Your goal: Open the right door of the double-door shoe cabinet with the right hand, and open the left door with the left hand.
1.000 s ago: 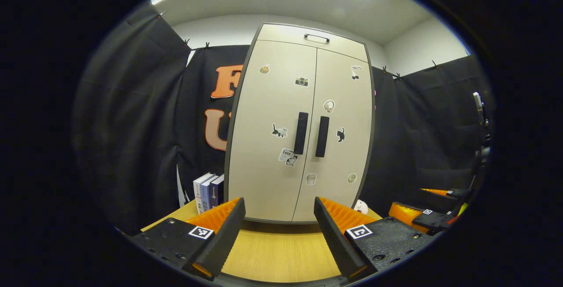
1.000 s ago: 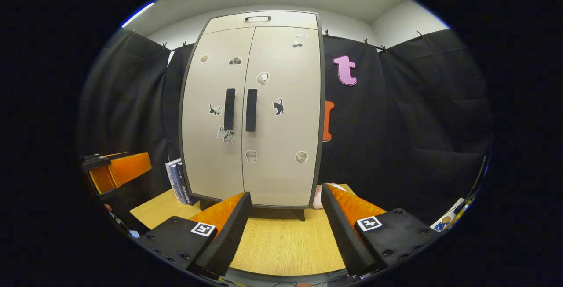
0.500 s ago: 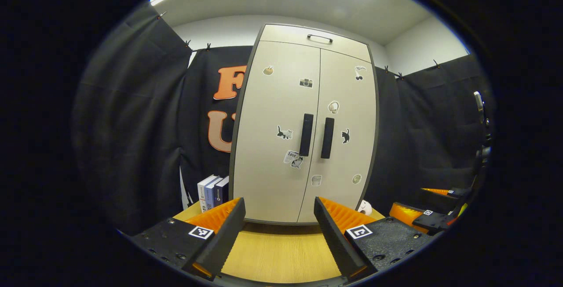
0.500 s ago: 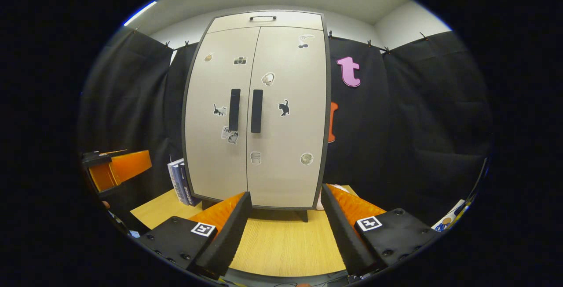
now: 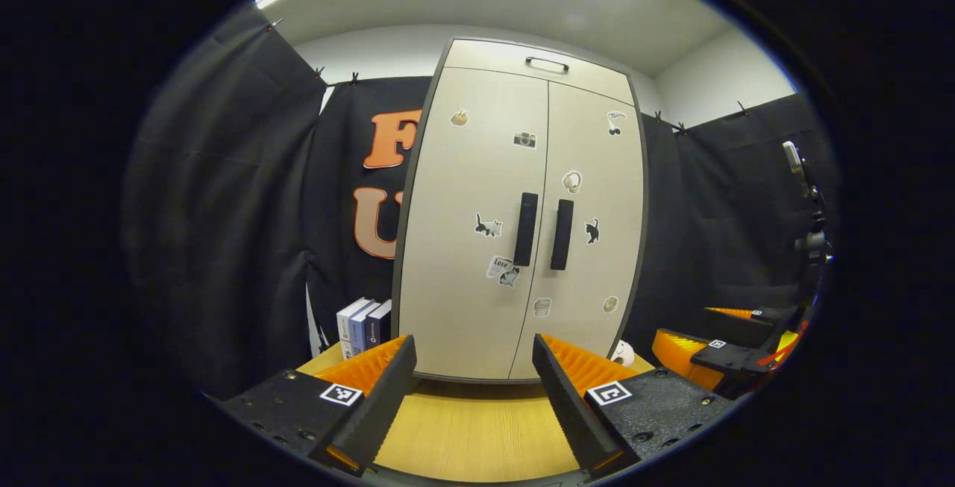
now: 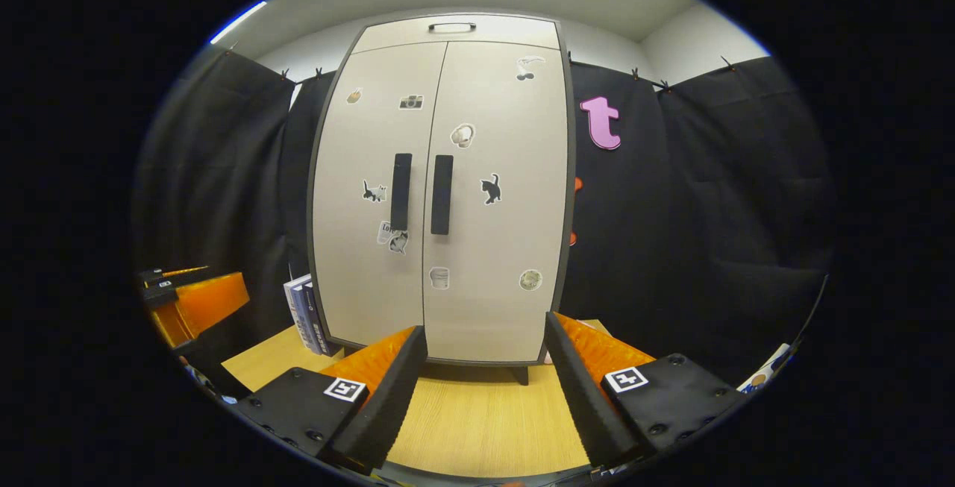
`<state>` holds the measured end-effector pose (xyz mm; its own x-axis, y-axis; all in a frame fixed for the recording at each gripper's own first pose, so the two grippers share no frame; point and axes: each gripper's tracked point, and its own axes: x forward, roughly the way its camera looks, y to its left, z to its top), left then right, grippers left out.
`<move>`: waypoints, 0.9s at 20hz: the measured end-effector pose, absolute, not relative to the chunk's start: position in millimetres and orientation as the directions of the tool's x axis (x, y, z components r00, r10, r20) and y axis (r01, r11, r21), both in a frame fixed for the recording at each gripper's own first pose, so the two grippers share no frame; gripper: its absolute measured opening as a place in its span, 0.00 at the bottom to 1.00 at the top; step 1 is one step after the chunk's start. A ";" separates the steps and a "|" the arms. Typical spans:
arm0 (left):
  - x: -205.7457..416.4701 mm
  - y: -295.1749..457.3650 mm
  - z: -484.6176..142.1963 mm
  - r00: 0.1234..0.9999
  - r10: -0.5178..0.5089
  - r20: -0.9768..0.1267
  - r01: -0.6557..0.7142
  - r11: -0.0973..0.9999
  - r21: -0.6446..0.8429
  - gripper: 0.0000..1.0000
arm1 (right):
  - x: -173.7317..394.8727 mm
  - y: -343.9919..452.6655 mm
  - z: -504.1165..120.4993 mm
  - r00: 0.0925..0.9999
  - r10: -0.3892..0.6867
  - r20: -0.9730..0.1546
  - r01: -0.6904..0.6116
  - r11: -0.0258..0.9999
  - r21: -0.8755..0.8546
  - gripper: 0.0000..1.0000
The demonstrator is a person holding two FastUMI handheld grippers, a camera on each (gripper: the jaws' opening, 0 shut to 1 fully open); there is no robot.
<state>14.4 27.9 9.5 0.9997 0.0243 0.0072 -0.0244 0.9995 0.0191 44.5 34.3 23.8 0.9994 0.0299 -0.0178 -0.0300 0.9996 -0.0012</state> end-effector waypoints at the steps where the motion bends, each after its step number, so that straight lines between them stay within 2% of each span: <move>1: 14.7 29.6 9.1 1.000 0.028 0.004 -0.028 0.999 0.017 0.94 | 52.3 35.4 25.6 0.999 0.030 -0.031 -0.030 1.000 0.005 1.00; 2: 15.2 30.3 6.1 1.000 0.027 -0.001 -0.027 1.000 0.012 0.92 | 58.2 37.3 28.2 0.999 0.031 -0.038 -0.030 1.000 0.008 0.93; 3: 17.1 31.2 3.6 1.000 0.027 -0.007 -0.027 1.000 0.005 0.92 | 64.2 40.0 32.7 0.999 0.032 -0.034 -0.032 0.999 0.008 1.00; 7: 21.6 43.4 -2.5 0.999 0.048 -0.023 -0.048 0.999 -0.006 0.95 | 98.5 53.6 50.9 0.999 0.046 -0.024 -0.046 0.999 0.011 1.00; 8: 23.1 45.4 -3.5 0.998 0.052 -0.025 -0.053 0.999 -0.007 0.95 | 106.1 57.9 55.5 0.998 0.055 -0.023 -0.055 0.998 0.018 0.93; 9: 24.1 48.2 -5.4 0.998 0.057 -0.029 -0.057 0.998 -0.006 0.95 | 113.5 60.7 61.8 0.998 0.059 -0.017 -0.059 0.998 0.020 1.00; 10: 26.0 50.7 -7.1 0.998 0.061 -0.032 -0.062 0.998 -0.006 0.95 | 120.9 61.6 68.3 0.998 0.055 -0.007 -0.055 0.998 0.018 1.00; 11: 27.8 53.6 -6.7 0.997 0.065 -0.031 -0.065 0.998 -0.007 0.95 | 129.1 62.2 74.6 0.999 0.044 0.004 -0.044 0.999 0.014 0.93; 12: 29.3 56.7 -7.3 0.997 0.068 -0.028 -0.069 0.998 -0.010 0.95 | 136.6 63.6 81.3 0.999 0.036 0.015 -0.036 0.999 0.010 1.00; 18: 41.8 72.1 -9.9 0.995 0.089 -0.033 -0.089 0.996 -0.017 0.95 | 185.9 84.6 115.1 0.999 0.025 0.039 -0.024 0.999 -0.021 1.00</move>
<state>41.8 72.1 -9.9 0.9955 0.0887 -0.0334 -0.0893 0.9959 -0.0170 185.9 84.6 115.1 0.9989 0.0251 0.0389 -0.0243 0.9995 -0.0206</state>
